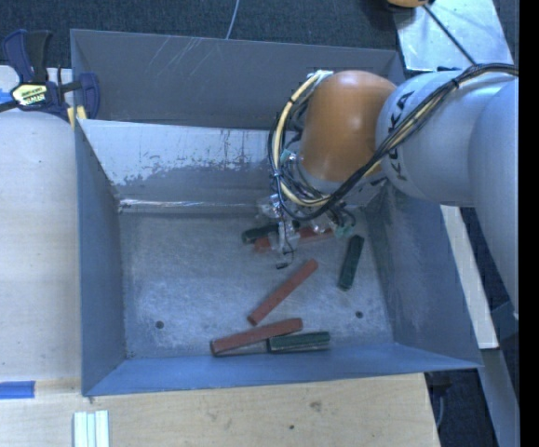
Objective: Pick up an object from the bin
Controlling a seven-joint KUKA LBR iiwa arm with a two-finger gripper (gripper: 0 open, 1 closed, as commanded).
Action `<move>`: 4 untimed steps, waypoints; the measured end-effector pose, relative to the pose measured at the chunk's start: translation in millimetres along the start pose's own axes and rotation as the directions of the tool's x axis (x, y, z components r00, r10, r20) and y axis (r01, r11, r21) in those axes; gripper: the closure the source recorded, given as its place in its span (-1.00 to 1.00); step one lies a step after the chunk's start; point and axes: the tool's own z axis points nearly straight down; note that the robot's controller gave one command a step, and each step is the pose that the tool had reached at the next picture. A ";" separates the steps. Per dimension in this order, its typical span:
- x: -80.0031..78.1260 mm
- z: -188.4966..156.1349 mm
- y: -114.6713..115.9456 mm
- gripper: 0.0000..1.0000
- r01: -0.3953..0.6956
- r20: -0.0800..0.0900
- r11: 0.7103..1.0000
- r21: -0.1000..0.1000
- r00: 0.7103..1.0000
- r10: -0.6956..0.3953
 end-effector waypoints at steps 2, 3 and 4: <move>14.6 -48.6 -13.7 1.00 0.100 0.000 0.995 0.005 0.995 -0.100; 4.8 -51.1 61.0 1.00 0.117 -0.002 0.993 -0.002 0.993 -0.117; 40.6 -163.5 -20.3 1.00 0.164 0.000 0.987 0.000 0.987 -0.164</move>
Offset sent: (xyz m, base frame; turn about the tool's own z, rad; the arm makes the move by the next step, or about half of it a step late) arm -0.0035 -0.1105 0.1171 -0.2431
